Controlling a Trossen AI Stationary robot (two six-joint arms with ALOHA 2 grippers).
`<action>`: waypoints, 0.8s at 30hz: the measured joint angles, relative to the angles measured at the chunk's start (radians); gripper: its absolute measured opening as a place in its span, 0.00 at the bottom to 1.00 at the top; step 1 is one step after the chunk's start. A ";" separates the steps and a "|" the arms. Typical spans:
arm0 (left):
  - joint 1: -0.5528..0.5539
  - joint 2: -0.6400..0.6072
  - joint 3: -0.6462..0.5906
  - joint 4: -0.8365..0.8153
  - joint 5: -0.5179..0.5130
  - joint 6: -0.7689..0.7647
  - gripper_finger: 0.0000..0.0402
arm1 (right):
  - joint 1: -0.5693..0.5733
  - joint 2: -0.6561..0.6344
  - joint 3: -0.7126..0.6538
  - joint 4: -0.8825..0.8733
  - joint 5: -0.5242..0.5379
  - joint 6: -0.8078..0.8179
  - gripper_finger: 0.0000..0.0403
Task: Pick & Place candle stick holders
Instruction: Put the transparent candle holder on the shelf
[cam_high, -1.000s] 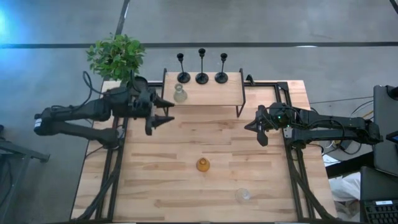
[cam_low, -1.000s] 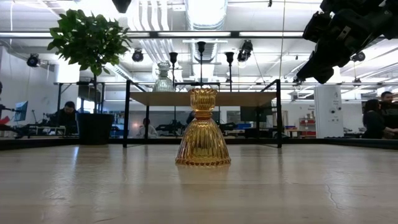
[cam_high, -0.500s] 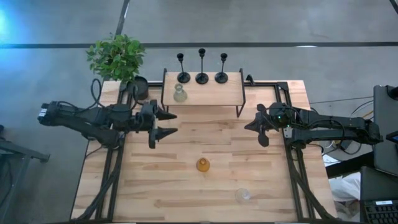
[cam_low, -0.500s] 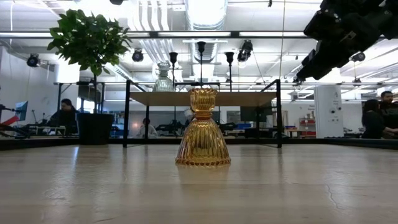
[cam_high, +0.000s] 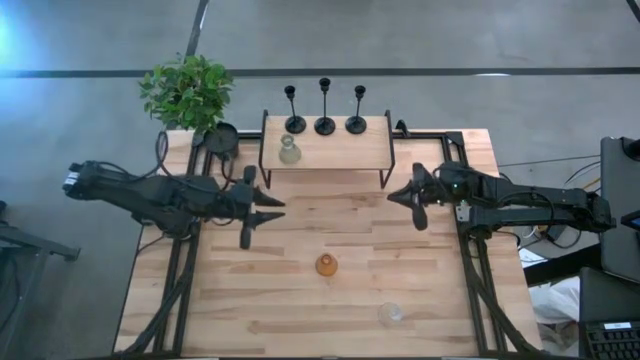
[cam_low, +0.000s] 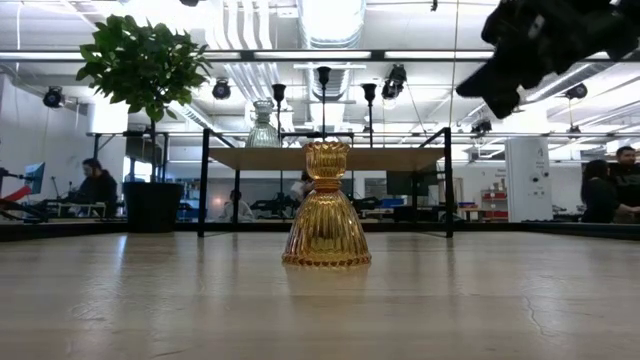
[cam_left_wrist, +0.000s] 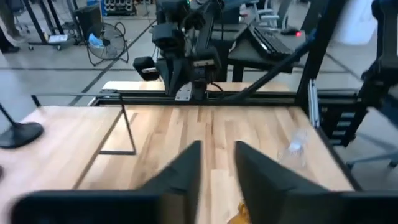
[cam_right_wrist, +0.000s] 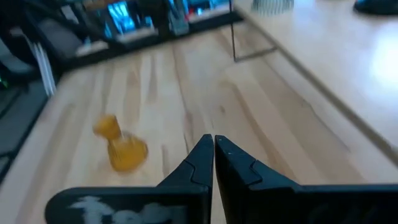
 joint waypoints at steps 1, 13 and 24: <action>-0.003 -0.017 -0.001 -0.018 -0.002 0.017 0.18 | 0.000 0.000 0.000 0.023 0.000 0.006 0.03; -0.005 -0.340 -0.402 0.244 -0.033 0.098 0.01 | 0.000 0.000 0.000 0.204 0.018 -0.006 0.03; 0.002 -0.520 -0.711 0.371 -0.006 0.168 0.00 | 0.000 0.022 0.000 0.204 0.026 0.128 0.03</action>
